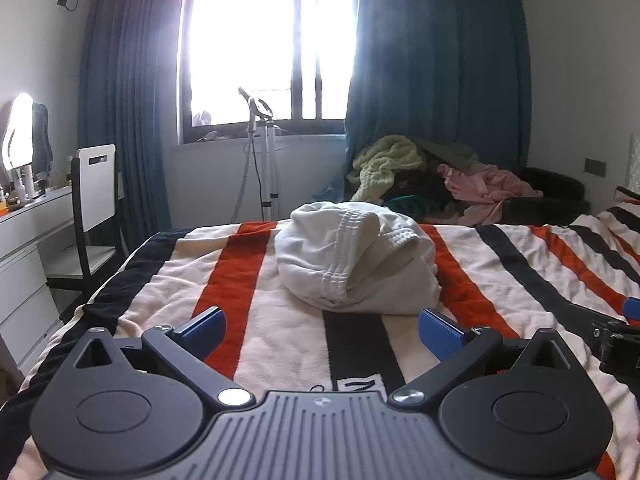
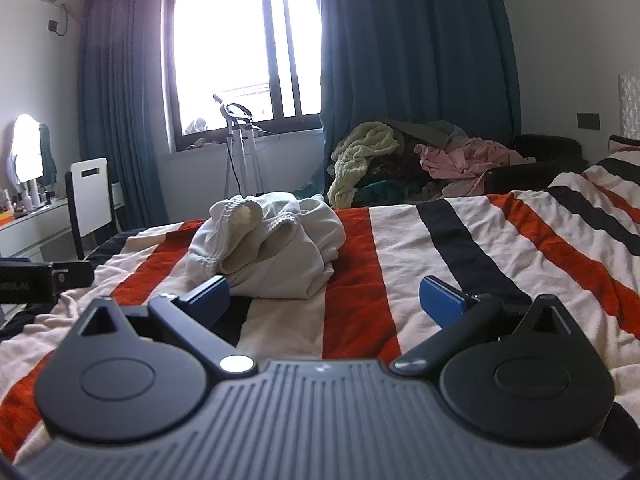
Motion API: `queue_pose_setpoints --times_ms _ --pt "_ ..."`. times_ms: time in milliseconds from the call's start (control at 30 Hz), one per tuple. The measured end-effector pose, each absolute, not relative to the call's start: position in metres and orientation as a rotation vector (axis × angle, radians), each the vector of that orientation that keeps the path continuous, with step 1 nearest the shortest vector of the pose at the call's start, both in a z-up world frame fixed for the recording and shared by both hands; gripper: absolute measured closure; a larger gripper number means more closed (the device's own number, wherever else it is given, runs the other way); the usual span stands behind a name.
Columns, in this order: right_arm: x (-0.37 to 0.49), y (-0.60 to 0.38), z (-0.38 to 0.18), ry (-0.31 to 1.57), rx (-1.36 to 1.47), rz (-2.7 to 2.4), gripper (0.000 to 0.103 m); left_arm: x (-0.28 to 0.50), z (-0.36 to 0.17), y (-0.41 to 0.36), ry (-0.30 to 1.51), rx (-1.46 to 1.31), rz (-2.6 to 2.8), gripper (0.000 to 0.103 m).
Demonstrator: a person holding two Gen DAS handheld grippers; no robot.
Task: Fold clothes
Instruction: 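Approach the bunched white sweatpants on the bed with both grippers open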
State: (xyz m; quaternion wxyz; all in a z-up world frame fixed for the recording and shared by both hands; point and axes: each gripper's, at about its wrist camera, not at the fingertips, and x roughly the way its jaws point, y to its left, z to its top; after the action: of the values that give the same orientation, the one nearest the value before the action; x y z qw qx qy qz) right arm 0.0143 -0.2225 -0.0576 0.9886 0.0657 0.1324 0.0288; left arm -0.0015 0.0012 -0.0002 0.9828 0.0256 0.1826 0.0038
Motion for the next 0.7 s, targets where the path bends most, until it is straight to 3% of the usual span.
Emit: queue_pose_setpoints --times_ms 700 --pt "0.004 -0.213 -0.055 0.228 0.097 0.069 0.0 -0.017 -0.002 -0.01 0.356 0.104 0.012 0.0"
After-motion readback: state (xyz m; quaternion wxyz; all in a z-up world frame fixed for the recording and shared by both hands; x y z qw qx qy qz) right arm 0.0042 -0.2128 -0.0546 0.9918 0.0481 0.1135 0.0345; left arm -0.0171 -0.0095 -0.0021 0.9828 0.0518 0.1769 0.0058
